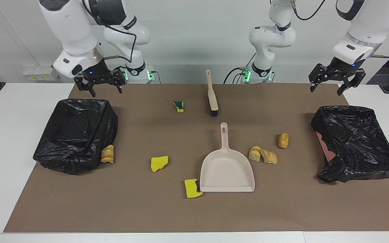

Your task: Sweep and dump trash in bin

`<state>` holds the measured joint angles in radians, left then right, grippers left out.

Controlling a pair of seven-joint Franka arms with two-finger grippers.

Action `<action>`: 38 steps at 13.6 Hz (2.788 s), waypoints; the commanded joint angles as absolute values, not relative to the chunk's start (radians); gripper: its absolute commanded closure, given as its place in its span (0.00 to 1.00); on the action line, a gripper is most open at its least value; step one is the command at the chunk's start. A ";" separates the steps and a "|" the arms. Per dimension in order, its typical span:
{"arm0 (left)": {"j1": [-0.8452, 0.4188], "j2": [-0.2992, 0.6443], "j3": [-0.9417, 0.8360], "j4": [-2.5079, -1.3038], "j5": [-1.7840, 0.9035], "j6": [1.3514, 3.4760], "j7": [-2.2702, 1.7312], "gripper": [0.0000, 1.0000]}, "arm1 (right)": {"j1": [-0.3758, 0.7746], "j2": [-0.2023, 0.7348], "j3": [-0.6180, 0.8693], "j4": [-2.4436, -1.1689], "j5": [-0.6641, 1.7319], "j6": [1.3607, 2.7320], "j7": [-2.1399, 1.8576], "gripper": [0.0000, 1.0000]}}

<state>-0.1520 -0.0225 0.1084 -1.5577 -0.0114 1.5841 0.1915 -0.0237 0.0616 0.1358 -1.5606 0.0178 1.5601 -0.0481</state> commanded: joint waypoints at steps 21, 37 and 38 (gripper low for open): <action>-0.848 -0.354 0.074 -2.368 -0.026 1.988 -0.601 0.00 | 0.377 0.560 0.160 -1.249 0.023 1.894 0.537 0.00; -1.141 -0.270 0.075 -2.625 -0.067 2.318 -0.879 0.95 | 0.538 0.699 0.150 -1.197 -0.006 1.948 0.612 0.00; -1.141 -0.268 0.077 -2.619 -0.067 2.306 -0.873 1.00 | 0.541 0.710 0.149 -1.190 -0.008 1.948 0.614 0.00</action>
<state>-1.1222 -0.2646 0.0585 -2.6125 -0.0537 2.3113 -0.8855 0.5272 0.6664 0.1550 -1.2285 0.0106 1.9444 0.5763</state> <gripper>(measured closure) 0.577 0.000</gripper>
